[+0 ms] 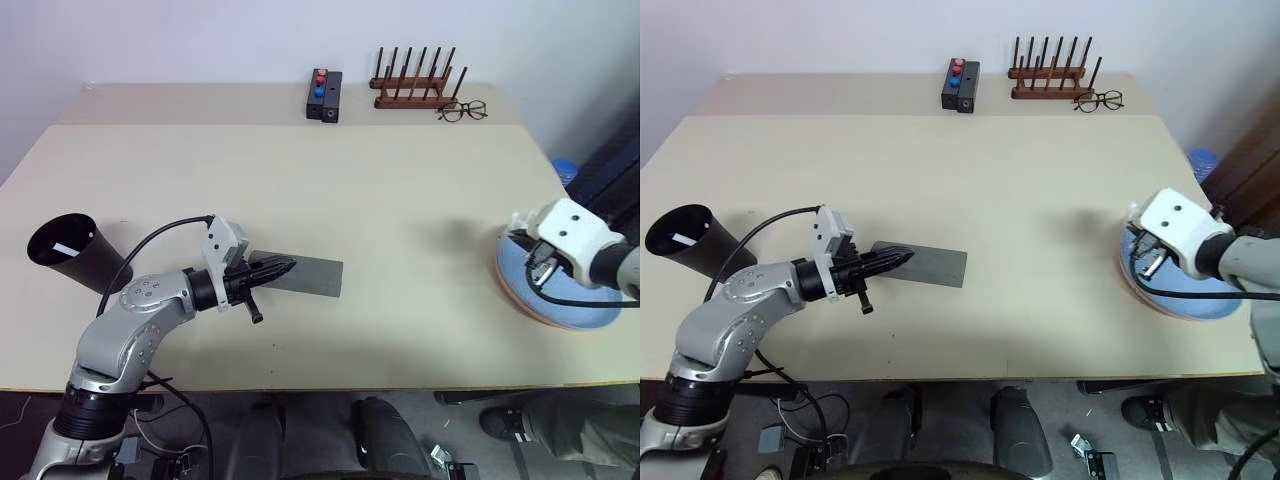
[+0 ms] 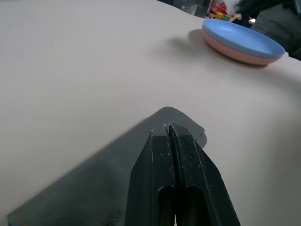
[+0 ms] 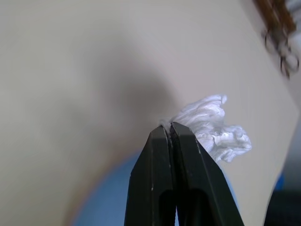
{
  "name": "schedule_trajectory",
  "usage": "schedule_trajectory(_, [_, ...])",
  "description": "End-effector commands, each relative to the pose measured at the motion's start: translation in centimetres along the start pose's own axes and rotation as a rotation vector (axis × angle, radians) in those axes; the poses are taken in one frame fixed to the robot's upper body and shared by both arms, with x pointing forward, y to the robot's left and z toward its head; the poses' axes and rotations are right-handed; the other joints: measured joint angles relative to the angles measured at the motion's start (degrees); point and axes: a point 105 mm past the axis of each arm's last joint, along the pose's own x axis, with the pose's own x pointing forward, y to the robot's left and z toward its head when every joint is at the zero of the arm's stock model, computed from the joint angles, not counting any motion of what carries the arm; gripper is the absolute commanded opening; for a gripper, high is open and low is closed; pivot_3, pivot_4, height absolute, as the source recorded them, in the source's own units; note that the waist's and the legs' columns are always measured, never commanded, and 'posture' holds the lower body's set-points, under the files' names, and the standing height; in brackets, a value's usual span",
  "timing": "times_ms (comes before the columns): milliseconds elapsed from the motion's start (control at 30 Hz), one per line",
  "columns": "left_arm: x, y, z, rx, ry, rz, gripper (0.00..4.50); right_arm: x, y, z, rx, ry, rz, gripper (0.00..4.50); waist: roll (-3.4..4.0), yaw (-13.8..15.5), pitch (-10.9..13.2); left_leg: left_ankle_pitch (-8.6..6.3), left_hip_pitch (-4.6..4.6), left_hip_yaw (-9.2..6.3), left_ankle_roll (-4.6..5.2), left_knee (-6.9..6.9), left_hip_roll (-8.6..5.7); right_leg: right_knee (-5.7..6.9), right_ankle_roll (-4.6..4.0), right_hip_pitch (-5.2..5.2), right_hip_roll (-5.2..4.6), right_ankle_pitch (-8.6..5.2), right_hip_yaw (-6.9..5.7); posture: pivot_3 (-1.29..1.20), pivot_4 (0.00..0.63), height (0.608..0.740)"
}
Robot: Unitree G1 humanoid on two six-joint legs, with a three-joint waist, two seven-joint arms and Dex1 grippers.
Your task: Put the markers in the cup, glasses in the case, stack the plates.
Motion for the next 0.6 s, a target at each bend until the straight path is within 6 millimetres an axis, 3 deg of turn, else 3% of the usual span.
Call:
schedule_trajectory(33, [0.2, -0.3, 0.7, 0.031, -0.024, -0.01, 0.0, -0.5, -0.8, -1.3, 0.015, 0.023, -0.021, 0.03, 0.01, -0.2, 0.0, 0.0, 0.01, 0.0, 0.0, 0.0, 0.0, 0.01, 0.0, 0.0, 0.0, 0.0, 0.0, 0.0, 0.15, 0.74])
schedule_trajectory(133, [0.4, -0.3, 1.0, 0.035, -0.044, -0.001, 0.0, -0.3, -0.2, -2.9, 0.041, 0.058, 0.004, 0.86, 0.03, -0.5, 0.0, 0.0, 0.04, 0.0, 0.0, 0.0, 0.0, 0.07, 0.01, -0.01, 0.02, 0.01, 0.01, 0.0, 0.15, 0.74])
schedule_trajectory(200, [0.4, -0.1, 1.2, 0.04, -0.053, 0.012, 0.0, -0.2, -0.5, -3.5, 0.015, 0.075, -0.02, 1.89, 0.03, -0.4, 0.0, 0.0, 0.05, 0.0, 0.0, 0.0, 0.0, 0.09, 0.01, -0.01, 0.02, 0.01, 0.01, 0.0, 0.15, 0.74])
schedule_trajectory(267, [0.2, 0.3, 1.2, 0.052, -0.056, 0.035, 0.0, 0.1, -0.8, -2.7, -0.006, 0.038, -0.041, 2.9, 0.03, -0.5, 0.0, 0.0, 0.05, 0.0, 0.0, 0.01, 0.0, 0.09, 0.01, -0.01, 0.02, 0.01, 0.02, 0.0, 0.15, 0.74])
schedule_trajectory(433, [-0.3, 2.3, 1.3, 0.117, -0.091, 0.204, 0.0, 1.0, -0.4, 1.3, 0.014, -0.169, -0.006, 2.9, 0.03, -0.7, 0.0, 0.0, 0.07, 0.0, 0.0, 0.01, 0.0, 0.1, 0.01, 0.0, 0.03, 0.01, 0.02, 0.0, 0.15, 0.74])
schedule_trajectory(500, [-0.9, 4.0, 0.5, 0.117, -0.071, 0.337, 0.0, 1.5, 0.6, 3.8, 0.071, -0.307, 0.05, 2.9, 0.03, -0.5, 0.0, 0.0, 0.08, 0.0, 0.0, 0.01, 0.01, 0.09, 0.03, 0.03, 0.04, 0.02, 0.02, 0.0, 0.15, 0.74])
schedule_trajectory(600, [-1.7, 4.4, -0.2, 0.134, -0.065, 0.415, 0.0, 1.9, 2.1, 5.9, 0.123, -0.426, 0.142, 2.9, 0.03, -0.5, 0.0, 0.0, 0.08, -0.01, 0.0, -0.01, 0.01, 0.09, 0.04, 0.03, 0.04, 0.02, 0.03, 0.0, 0.15, 0.74])
